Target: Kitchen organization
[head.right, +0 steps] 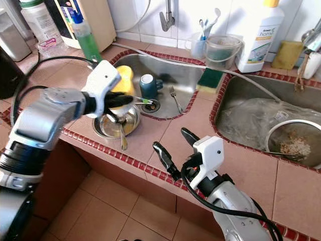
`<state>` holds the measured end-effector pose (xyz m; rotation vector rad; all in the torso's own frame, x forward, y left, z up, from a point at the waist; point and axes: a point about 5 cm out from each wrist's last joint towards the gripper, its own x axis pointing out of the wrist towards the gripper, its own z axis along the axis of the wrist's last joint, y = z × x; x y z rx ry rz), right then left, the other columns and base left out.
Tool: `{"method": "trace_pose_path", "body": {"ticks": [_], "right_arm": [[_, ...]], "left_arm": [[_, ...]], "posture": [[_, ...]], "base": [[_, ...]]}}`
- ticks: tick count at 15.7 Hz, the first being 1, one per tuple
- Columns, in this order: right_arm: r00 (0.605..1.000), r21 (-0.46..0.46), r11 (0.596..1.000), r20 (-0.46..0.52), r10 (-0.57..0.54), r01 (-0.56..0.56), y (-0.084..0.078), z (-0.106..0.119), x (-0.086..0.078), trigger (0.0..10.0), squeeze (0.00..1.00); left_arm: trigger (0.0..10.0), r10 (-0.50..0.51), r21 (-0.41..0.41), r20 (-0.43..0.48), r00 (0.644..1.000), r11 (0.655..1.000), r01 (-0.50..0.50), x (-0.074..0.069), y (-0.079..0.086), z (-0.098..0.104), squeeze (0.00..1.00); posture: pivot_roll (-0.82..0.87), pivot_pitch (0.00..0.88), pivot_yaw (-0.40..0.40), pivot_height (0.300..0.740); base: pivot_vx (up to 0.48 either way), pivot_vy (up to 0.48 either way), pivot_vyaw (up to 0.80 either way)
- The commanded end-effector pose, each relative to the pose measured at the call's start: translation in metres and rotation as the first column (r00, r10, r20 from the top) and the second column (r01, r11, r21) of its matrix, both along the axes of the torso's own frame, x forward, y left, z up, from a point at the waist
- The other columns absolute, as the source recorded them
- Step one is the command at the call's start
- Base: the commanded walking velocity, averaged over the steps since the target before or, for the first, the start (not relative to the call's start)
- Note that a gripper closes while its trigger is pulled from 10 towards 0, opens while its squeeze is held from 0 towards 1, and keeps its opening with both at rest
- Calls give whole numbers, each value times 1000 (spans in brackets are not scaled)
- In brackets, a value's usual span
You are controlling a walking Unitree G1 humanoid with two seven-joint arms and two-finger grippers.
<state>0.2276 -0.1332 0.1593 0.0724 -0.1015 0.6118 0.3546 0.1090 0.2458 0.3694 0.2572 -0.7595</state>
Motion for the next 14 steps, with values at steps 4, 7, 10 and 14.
{"method": "trace_pose_path", "body": {"ticks": [4, 7, 10, 14], "right_arm": [[1000, 8, 1000, 20, 11, -11, 2, 6, -2, 10000, 0], [1000, 8, 1000, 20, 11, -11, 2, 6, -2, 10000, 0], [1000, 8, 1000, 20, 11, -11, 2, 6, -2, 10000, 0], [1000, 8, 1000, 20, 11, -11, 2, 6, -2, 10000, 0]], "left_arm": [[10000, -1, -7, 38, 999, 1000, 1, 0, 1, 14, 0], [10000, -1, -7, 38, 999, 1000, 1, 0, 1, 14, 0], [10000, -1, -7, 38, 999, 1000, 1, 0, 1, 14, 0], [10000, -1, -7, 38, 999, 1000, 1, 0, 1, 14, 0]], "posture": [[-201, 123, 133, 740], [-201, 123, 133, 740], [-201, 123, 133, 740], [-201, 123, 133, 740]], "base": [[0, 0, 0], [0, 0, 0], [0, 0, 0], [0, 0, 0]]}}
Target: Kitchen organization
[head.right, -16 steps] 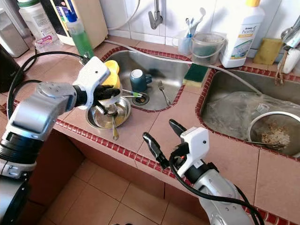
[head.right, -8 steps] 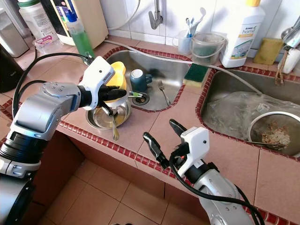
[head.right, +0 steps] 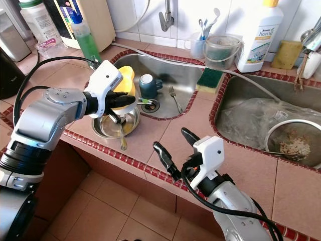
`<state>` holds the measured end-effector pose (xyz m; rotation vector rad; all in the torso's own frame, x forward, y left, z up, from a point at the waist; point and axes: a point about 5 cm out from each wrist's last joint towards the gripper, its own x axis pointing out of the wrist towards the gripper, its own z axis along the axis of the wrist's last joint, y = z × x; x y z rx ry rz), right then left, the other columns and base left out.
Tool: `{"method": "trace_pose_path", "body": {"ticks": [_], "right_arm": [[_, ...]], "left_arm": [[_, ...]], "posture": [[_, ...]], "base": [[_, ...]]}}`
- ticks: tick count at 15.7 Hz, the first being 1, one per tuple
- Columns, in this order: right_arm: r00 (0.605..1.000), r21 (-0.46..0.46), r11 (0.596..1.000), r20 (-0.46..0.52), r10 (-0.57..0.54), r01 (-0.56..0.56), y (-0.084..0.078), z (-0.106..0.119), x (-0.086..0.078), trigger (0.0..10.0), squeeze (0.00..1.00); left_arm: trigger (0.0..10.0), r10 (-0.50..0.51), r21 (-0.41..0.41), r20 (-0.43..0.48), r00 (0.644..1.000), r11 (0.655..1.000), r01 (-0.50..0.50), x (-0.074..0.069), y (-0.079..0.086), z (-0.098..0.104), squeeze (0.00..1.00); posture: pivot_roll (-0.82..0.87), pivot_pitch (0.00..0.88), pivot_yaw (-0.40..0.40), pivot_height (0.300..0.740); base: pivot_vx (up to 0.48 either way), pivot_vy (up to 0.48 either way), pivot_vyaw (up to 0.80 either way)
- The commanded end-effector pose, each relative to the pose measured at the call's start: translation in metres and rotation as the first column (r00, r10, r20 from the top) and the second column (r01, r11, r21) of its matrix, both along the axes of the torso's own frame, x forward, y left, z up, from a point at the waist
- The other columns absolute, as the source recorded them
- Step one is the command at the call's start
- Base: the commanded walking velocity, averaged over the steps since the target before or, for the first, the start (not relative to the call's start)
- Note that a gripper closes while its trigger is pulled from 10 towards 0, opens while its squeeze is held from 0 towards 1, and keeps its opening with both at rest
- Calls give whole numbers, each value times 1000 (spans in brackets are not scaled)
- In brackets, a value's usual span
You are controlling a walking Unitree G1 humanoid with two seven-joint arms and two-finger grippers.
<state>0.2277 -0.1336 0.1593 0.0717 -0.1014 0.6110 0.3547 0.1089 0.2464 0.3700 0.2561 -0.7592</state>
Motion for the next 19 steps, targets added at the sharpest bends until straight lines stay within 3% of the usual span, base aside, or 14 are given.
{"method": "trace_pose_path", "body": {"ticks": [1, 3, 4, 7, 10, 16, 19], "right_arm": [[1000, 9, 1000, 20, 12, -12, 2, 6, -2, 10000, 0], [1000, 23, 1000, 20, -9, 8, 4, 7, -6, 10000, 0], [1000, 24, 1000, 20, -10, 10, 4, 7, -6, 10000, 0], [1000, 24, 1000, 22, -9, 8, 4, 8, -5, 10000, 0], [1000, 23, 1000, 25, -12, 12, 4, 9, -6, 10000, 0], [999, 61, 998, 30, -30, 28, 8, 17, -16, 10000, 0], [998, 77, 996, 10, -56, 55, 11, 16, -26, 10000, 0]], "left_arm": [[10000, -1, -7, 37, 999, 1000, 1, 0, 1, 13, 0], [10000, -92, -12, 144, 985, 995, 94, 25, -68, 23, 0], [10000, -98, -14, 157, 983, 995, 101, 26, -75, 25, 0], [10000, -94, -14, 158, 983, 995, 97, 26, -72, 25, 0], [10000, -84, -12, 170, 982, 996, 88, 37, -74, 21, 0], [10000, -80, -30, 221, 972, 996, 89, 44, -86, 15, 0], [10000, -129, 33, 209, 969, 992, 124, 43, -96, 3, 0]], "posture": [[-201, 123, 133, 740], [-232, 143, 162, 740], [-232, 143, 161, 740], [-235, 139, 156, 740], [-238, 142, 154, 740], [-257, 188, 182, 740], [-270, 218, 225, 740]], "base": [[0, 0, 0], [0, 0, 0], [0, 0, 0], [0, 0, 0], [0, 0, 0], [0, 0, 0], [0, 0, 0]]}}
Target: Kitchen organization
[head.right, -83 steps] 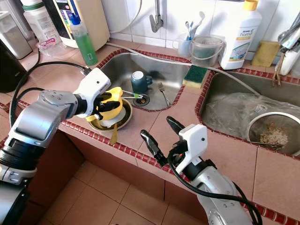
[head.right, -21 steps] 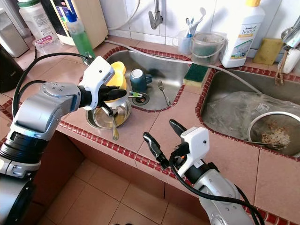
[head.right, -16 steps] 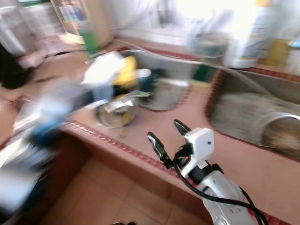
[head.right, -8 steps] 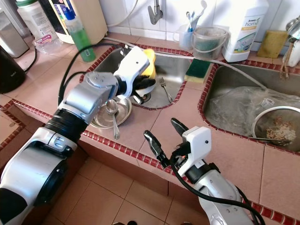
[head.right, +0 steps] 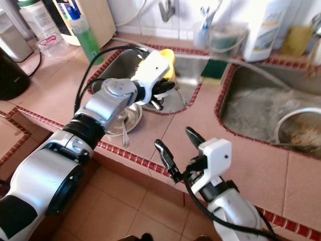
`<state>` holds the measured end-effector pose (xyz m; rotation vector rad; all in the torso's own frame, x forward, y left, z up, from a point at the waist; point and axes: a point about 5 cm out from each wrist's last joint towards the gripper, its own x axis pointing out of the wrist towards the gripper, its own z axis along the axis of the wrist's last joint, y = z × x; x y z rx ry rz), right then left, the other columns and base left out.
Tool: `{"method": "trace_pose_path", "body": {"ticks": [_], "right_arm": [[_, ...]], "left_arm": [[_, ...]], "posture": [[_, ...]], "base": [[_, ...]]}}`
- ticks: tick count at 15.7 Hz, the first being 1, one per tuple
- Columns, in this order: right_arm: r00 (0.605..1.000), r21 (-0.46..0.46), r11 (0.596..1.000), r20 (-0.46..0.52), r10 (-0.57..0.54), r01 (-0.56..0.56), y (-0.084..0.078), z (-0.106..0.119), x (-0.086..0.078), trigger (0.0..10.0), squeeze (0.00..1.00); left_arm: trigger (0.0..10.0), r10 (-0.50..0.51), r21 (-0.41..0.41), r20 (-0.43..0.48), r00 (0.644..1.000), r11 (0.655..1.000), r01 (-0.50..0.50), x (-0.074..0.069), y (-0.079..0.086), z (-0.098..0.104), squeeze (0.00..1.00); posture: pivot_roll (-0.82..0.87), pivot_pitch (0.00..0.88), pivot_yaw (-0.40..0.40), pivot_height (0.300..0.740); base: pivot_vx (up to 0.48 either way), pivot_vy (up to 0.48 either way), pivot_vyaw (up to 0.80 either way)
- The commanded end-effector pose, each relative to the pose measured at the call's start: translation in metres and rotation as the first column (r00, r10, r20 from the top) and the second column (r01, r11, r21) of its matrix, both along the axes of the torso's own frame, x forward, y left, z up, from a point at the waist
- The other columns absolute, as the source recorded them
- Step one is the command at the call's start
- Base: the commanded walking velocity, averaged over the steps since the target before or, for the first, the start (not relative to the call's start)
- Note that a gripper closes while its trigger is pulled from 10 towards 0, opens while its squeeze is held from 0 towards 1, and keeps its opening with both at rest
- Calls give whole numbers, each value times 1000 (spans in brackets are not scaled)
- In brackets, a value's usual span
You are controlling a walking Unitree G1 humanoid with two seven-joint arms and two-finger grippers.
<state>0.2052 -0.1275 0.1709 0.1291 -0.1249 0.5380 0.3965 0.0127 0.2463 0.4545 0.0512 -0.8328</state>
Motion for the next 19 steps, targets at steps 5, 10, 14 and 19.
{"method": "trace_pose_path", "body": {"ticks": [5, 10, 14, 19], "right_arm": [[1000, 38, 999, -13, -28, 29, 10, 3, -16, 10000, 0], [999, 43, 998, -29, -42, 43, 12, -1, -19, 10000, 0], [999, 35, 999, -24, -32, 33, 11, -1, -13, 10000, 0], [1000, 24, 1000, -8, -14, 14, 8, -2, -3, 10000, 0]], "left_arm": [[10000, -41, 67, -9, 999, 997, 41, -1, -5, -11, 576], [10000, -45, 44, -15, 999, 998, 46, 0, -5, -7, 1000], [10000, -23, 5, 4, 1000, 1000, 23, 4, 3, 9, 1000], [10000, 54, -67, -43, 998, 996, -57, 10, 44, 20, 1000]], "posture": [[-280, 249, 273, 740], [-274, 237, 277, 740], [-259, 226, 267, 740], [-226, 192, 234, 740]], "base": [[0, 0, 0], [0, 0, 0], [0, 0, 0], [0, 0, 0]]}}
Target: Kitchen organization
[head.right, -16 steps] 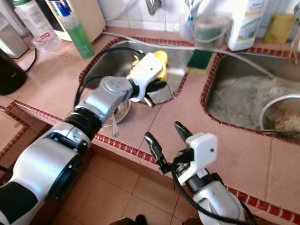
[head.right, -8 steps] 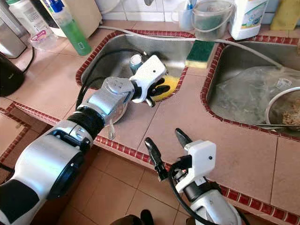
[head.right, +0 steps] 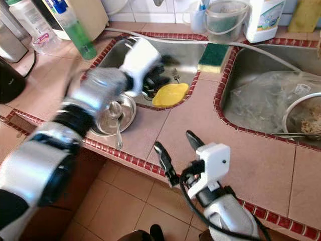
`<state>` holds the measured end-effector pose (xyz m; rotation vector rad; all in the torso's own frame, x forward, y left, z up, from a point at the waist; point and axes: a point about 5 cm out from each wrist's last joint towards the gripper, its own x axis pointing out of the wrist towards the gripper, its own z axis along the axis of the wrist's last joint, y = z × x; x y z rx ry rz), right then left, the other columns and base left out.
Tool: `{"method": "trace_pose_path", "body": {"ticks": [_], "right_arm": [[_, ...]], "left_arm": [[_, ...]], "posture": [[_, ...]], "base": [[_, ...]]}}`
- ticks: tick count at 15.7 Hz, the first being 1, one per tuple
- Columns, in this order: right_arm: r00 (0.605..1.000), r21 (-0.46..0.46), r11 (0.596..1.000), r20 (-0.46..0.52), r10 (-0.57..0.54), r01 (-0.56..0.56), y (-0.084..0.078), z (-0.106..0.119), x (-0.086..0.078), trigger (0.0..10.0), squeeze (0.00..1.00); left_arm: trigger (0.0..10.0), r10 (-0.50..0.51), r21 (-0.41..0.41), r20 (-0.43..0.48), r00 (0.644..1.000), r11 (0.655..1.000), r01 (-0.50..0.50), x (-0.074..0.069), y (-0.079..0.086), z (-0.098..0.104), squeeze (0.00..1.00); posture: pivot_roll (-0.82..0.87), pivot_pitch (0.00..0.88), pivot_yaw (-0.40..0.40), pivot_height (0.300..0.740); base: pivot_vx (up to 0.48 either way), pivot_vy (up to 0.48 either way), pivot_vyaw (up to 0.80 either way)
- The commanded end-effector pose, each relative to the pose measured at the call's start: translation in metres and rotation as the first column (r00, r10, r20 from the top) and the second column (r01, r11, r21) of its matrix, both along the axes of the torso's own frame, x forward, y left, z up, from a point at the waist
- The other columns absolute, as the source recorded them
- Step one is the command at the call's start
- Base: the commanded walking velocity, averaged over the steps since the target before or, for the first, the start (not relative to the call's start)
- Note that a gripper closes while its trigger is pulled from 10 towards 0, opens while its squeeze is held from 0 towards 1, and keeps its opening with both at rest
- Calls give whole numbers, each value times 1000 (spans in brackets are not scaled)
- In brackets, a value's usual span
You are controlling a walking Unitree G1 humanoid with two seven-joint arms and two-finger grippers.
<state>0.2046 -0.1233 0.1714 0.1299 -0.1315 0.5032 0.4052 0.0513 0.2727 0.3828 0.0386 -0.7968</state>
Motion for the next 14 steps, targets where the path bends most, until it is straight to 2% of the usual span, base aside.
{"method": "trace_pose_path", "body": {"ticks": [1, 2, 3, 4, 5, 9, 11, 14], "right_arm": [[1000, 18, 999, -6, 28, -28, 4, -2, -1, 10000, 0], [999, 14, 999, 0, 38, -38, 3, -1, 2, 10000, 0], [999, 12, 999, 3, 43, -43, 3, -1, 4, 10000, 0], [999, 10, 999, 5, 48, -48, 3, -1, 6, 10000, 0], [998, 7, 998, 11, 58, -58, 3, 0, 9, 10000, 0], [996, 0, 997, 20, 81, -81, 2, 1, 16, 10000, 0], [996, -2, 996, 19, 90, -90, 3, 0, 17, 10000, 0], [995, -2, 995, 19, 98, -98, 3, 0, 18, 10000, 0]], "left_arm": [[10000, 30, -3, -36, 999, 1000, -30, 1, 14, -6, 1000], [10000, 64, -7, -63, 996, 998, -64, 0, 30, -8, 1000], [10000, 85, -10, -82, 993, 996, -86, -2, 38, -9, 1000], [10000, 103, -9, -104, 989, 994, -105, -4, 43, -11, 161], [10000, 143, -13, -150, 978, 989, -147, -9, 53, -16, 0], [10000, 241, 6, -229, 943, 969, -246, -30, 74, -25, 0], [10000, 284, 38, -228, 931, 958, -283, -37, 84, -21, 0], [10000, 321, 64, -256, 912, 947, -316, -50, 89, -21, 0]], "posture": [[-222, 189, 230, 740], [-209, 178, 218, 740], [-203, 173, 211, 740], [-199, 170, 207, 740], [-189, 165, 197, 740], [-173, 158, 178, 740], [-165, 155, 171, 740], [-158, 153, 165, 740]], "base": [[0, 0, 0], [0, 0, 0], [0, 0, 0], [0, 0, 0], [0, 0, 0], [0, 0, 0], [0, 0, 0], [0, 0, 0]]}}
